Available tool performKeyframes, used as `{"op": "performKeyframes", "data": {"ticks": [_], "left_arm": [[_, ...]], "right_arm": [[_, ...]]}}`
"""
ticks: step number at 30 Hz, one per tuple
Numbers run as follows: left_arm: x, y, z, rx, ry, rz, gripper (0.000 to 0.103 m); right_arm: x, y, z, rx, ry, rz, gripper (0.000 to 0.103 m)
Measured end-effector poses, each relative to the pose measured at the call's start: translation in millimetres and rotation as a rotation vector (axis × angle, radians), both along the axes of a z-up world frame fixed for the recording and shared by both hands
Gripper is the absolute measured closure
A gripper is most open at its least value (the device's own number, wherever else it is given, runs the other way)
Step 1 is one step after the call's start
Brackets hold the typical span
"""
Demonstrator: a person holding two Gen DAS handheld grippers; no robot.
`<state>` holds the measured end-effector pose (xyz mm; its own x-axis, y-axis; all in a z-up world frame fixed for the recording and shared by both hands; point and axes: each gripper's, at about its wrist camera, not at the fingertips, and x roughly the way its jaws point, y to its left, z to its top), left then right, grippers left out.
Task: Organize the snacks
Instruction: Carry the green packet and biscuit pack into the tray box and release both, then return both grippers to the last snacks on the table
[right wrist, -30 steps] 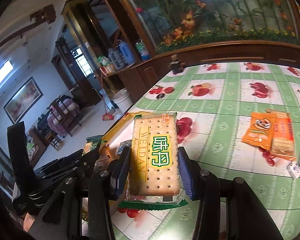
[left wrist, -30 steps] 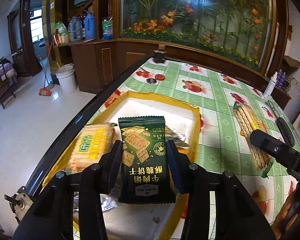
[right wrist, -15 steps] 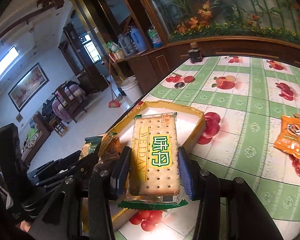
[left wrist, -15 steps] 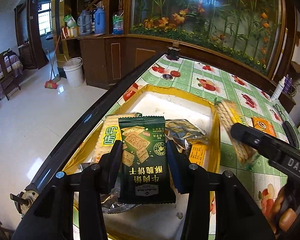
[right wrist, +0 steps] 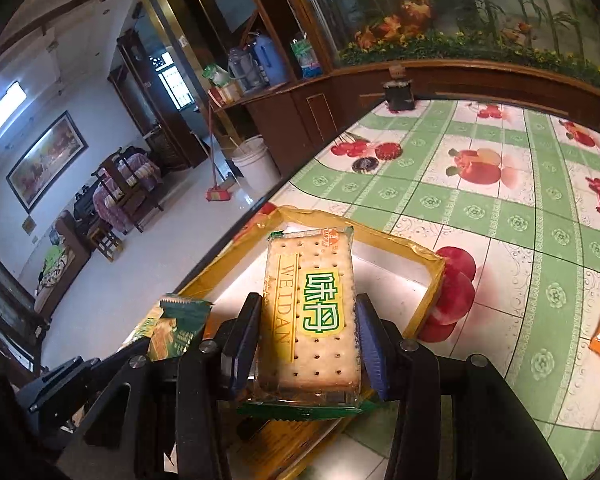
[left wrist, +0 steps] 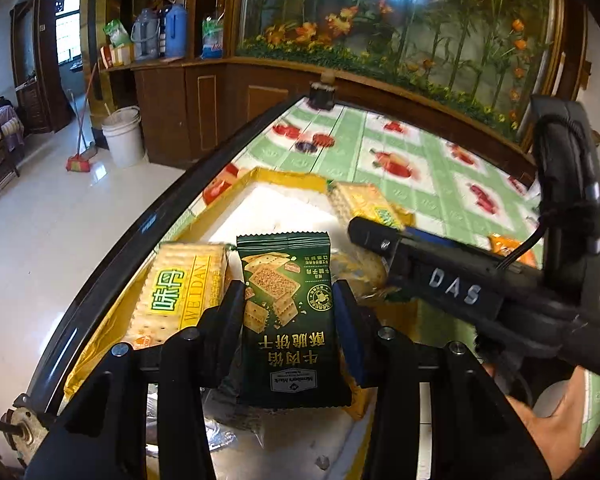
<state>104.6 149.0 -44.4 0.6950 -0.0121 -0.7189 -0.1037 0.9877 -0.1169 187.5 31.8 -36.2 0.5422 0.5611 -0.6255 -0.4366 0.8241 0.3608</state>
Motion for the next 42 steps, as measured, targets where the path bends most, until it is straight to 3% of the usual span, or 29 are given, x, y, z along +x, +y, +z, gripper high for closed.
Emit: {"op": "performKeyframes", "data": {"ticks": [6,12,14,16,20,27,42], "left_arm": [[6.2,-0.1,-7.8,0.058,0.031,0.011,0.059],[7.7,9.3,-13.6,-0.007,0.069,0.020,0.054],[4.5,9.0,-9.5,-0.002,0.062,0.029,0.027],[1.1,7.2,-5.4,0.019,0.045,0.044,0.022],[-1.9,0.2,-0.6,0.042,0.045,0.044,0.022],[-6.6,-17.6,6.1,0.032,0.027,0.012,0.022],[-10.6,-63.8,14.0,0.054,0.022,-0.072,0.022]], "right_arm": [[14.1,6.5,-14.5,-0.025,0.029,0.005,0.056],[16.9,5.1,-16.4,-0.026,0.039,-0.006,0.053],[14.5,-0.7,-13.3,-0.019,0.031,-0.018,0.048],[11.3,-10.3,-8.5,-0.007,0.028,-0.044,0.041],[1.8,-37.3,4.0,0.033,0.004,-0.092,0.033],[-16.9,-87.1,11.9,0.069,-0.001,-0.172,0.032],[-53.1,-175.7,-6.0,0.092,0.038,-0.306,0.028]]}}
